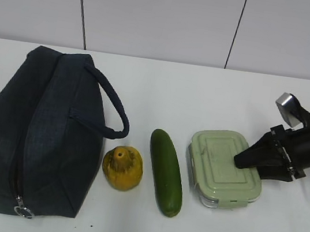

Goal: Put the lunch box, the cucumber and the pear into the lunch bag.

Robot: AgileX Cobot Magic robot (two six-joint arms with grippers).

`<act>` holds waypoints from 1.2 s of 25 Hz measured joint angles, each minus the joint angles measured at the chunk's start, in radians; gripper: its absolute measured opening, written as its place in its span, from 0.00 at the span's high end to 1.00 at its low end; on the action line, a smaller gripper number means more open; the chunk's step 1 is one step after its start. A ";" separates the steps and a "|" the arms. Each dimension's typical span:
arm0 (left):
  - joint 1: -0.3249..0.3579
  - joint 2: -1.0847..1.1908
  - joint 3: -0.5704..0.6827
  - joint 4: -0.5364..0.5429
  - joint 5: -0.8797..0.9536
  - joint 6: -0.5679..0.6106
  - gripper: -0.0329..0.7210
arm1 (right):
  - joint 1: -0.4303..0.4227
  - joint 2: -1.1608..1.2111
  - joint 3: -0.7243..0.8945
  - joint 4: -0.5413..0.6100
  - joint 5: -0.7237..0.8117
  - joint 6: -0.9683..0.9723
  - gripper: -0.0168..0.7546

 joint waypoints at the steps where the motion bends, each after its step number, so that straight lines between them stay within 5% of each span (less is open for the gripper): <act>1: 0.000 0.000 0.000 0.000 0.000 0.000 0.64 | 0.000 0.000 0.000 0.000 0.000 0.000 0.46; 13: 0.000 0.106 -0.004 -0.023 -0.005 0.000 0.64 | 0.000 0.000 0.000 0.008 0.000 0.000 0.46; 18: 0.000 0.312 -0.022 -0.241 -0.161 0.044 0.64 | 0.000 0.000 0.000 0.012 0.000 0.000 0.46; 24: 0.000 0.631 -0.029 -0.585 -0.285 0.287 0.63 | 0.000 0.000 0.000 0.022 0.000 0.000 0.47; 30: 0.000 0.910 -0.074 -0.666 -0.326 0.391 0.56 | 0.000 0.000 0.000 0.024 0.000 0.000 0.47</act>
